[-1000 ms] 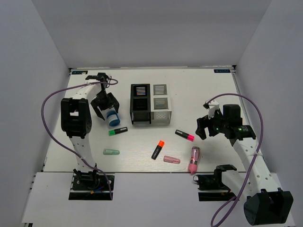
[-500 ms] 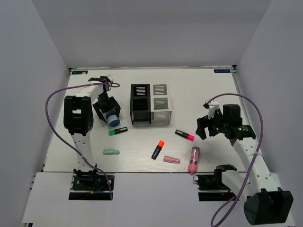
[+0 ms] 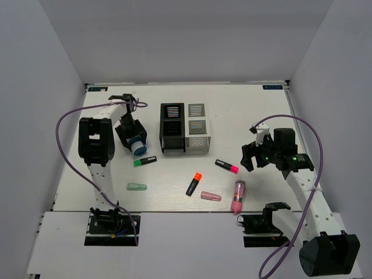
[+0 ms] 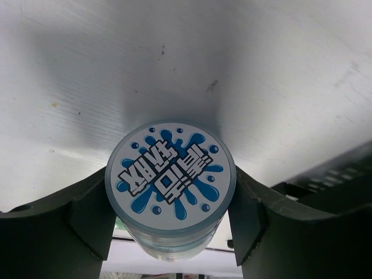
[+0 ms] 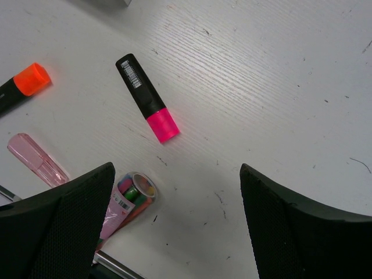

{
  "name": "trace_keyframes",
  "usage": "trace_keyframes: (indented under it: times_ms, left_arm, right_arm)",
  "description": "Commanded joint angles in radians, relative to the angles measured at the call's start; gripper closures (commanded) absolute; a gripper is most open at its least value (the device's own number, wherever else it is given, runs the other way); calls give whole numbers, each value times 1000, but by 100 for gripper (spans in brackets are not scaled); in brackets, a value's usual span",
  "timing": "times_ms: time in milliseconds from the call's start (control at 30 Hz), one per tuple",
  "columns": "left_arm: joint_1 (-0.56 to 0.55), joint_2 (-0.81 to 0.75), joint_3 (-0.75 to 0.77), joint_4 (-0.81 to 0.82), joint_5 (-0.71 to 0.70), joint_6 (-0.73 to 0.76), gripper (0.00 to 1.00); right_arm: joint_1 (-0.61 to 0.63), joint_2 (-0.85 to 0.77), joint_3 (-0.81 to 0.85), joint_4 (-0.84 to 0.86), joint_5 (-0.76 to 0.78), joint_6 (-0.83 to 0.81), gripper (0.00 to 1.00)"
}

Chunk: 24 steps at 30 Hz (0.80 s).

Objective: Sort the stationery into containers
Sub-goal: Pick up the stationery from the center of the board, then place the stationery in the storage box.

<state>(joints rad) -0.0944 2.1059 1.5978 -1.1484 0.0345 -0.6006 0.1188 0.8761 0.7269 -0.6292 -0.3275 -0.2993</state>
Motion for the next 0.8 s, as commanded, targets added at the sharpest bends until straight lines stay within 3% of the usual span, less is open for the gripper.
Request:
trace_keyframes:
  times_ms: [0, 67, 200, 333, 567, 667, 767]
  left_arm:
    - [-4, -64, 88, -31, 22, 36, 100]
    - [-21, -107, 172, -65, 5, 71, 100]
    - [-89, -168, 341, -134, -143, 154, 100]
    - [-160, -297, 334, 11, -176, 243, 100]
    - [-332, -547, 17, 476, -225, 347, 100]
    - [-422, -616, -183, 851, -281, 442, 100]
    - [-481, -610, -279, 1059, -364, 506, 100]
  right_arm:
    - [-1, -9, 0, 14, -1, -11, 11]
    - [-1, -9, 0, 11, -11, -11, 18]
    - [-1, -9, 2, 6, -25, -17, 51]
    - [-1, -9, -1, 5, -41, -20, 73]
    - [-1, -9, -9, 13, -42, -21, 75]
    - [-1, -11, -9, 19, -36, -18, 73]
    - [-1, -6, -12, 20, -33, -17, 72]
